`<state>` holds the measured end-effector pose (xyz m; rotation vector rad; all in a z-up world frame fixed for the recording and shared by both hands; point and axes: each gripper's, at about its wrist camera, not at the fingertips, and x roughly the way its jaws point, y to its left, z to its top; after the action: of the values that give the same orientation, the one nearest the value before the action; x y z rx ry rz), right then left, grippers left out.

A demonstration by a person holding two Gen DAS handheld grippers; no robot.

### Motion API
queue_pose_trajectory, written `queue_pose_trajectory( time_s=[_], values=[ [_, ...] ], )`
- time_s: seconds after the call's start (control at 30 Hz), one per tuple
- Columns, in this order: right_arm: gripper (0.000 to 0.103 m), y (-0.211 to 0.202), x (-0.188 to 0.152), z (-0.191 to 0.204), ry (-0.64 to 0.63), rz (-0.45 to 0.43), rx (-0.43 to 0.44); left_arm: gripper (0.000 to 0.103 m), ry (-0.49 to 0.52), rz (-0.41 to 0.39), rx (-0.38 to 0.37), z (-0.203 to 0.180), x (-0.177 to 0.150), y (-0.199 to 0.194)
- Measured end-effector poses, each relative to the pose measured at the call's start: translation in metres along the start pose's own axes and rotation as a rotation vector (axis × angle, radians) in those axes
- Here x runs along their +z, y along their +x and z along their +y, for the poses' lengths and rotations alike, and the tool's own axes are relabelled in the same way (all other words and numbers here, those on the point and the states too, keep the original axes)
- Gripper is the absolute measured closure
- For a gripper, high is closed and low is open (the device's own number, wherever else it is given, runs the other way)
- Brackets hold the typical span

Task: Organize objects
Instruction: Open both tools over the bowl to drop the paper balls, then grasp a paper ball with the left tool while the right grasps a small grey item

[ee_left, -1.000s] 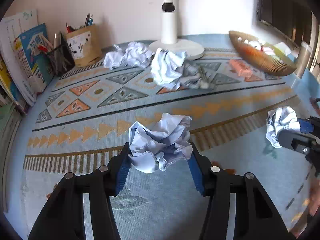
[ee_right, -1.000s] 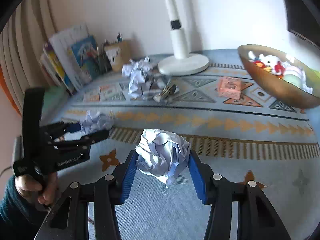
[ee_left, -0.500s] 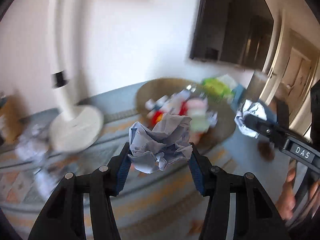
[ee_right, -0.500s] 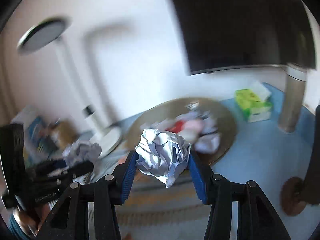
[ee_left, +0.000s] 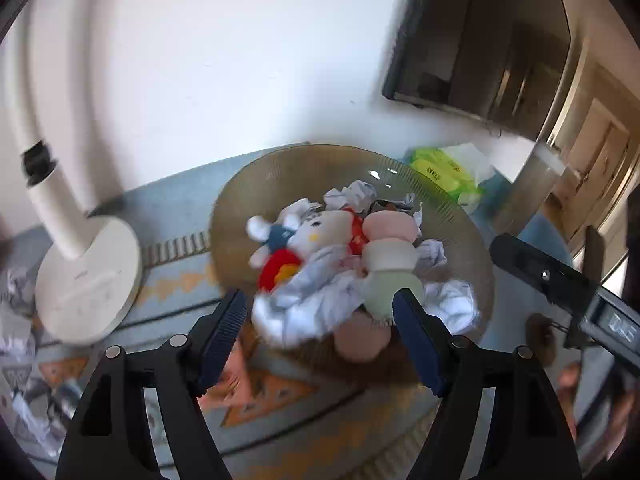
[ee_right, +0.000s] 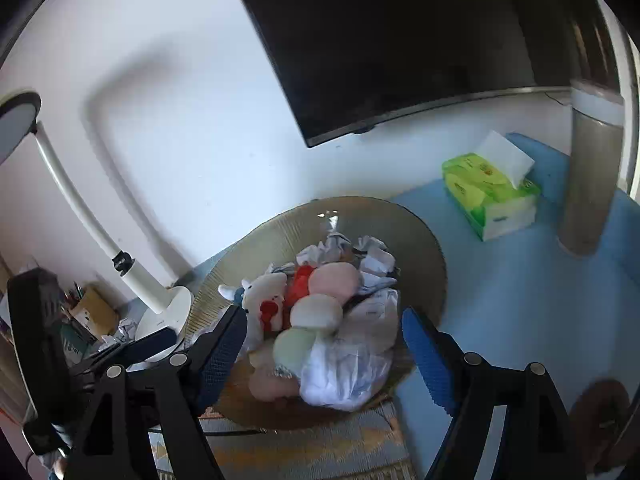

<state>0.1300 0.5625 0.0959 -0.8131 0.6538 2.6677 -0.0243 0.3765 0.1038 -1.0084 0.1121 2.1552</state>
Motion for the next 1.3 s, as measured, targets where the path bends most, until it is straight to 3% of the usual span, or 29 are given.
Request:
queue_pose_trajectory(
  time_s=[0.13,0.3,0.33,0.37,0.4,0.43,0.5,0.53,0.57,0.73,0.8,0.93,1.03,1.1,1.2,1.3],
  values=[
    [0.024,-0.02,-0.012,0.003,0.016,-0.008,0.037,0.029,-0.048,-0.047,0.005,0.03,-0.02,-0.047],
    [0.024,-0.042,-0.038,0.046,-0.044,0.013,0.12,0.028,-0.168,-0.119,0.102,0.089,-0.069,-0.125],
    [0.024,-0.045,-0.046,0.059,-0.065,0.02,0.143,0.021,-0.186,-0.129,0.132,0.1,-0.08,-0.137],
    [0.023,-0.047,-0.054,0.072,-0.085,0.026,0.159,0.015,-0.211,-0.139,0.185,0.115,-0.094,-0.151],
    [0.019,-0.048,-0.063,0.082,-0.103,0.033,0.172,0.002,-0.235,-0.148,0.233,0.127,-0.106,-0.16],
    [0.013,-0.047,-0.077,0.1,-0.132,0.05,0.187,0.001,-0.276,-0.172,0.321,0.145,-0.126,-0.172],
    [0.011,-0.036,-0.104,0.128,-0.184,0.089,0.196,0.001,-0.315,-0.186,0.487,0.168,-0.152,-0.177],
    [0.011,-0.028,-0.117,0.139,-0.208,0.109,0.187,0.001,-0.323,-0.154,0.555,0.179,-0.163,-0.175],
    [0.011,-0.02,-0.128,0.148,-0.232,0.126,0.173,0.001,-0.329,-0.101,0.571,0.194,-0.176,-0.169],
    [0.011,0.017,-0.177,0.179,-0.336,0.184,0.103,0.001,-0.389,-0.071,0.527,0.22,-0.205,-0.16],
    [0.011,0.019,-0.179,0.181,-0.368,0.174,0.067,0.001,-0.38,-0.108,0.503,0.217,-0.204,-0.164],
    [0.011,0.027,-0.182,0.179,-0.371,0.199,0.042,0.001,-0.339,-0.088,0.523,0.209,-0.201,-0.156],
    [0.011,0.026,-0.184,0.182,-0.39,0.196,0.02,0.001,-0.275,-0.107,0.581,0.195,-0.203,-0.156],
    [0.011,0.024,-0.184,0.184,-0.408,0.19,0.031,0.001,-0.214,-0.077,0.591,0.187,-0.199,-0.15],
    [0.011,0.029,-0.18,0.184,-0.393,0.246,0.095,0.001,-0.128,-0.035,0.483,0.177,-0.181,-0.144],
    [0.011,0.044,-0.166,0.18,-0.265,0.356,0.245,0.001,-0.146,-0.006,0.291,0.185,-0.149,-0.138]
  ],
)
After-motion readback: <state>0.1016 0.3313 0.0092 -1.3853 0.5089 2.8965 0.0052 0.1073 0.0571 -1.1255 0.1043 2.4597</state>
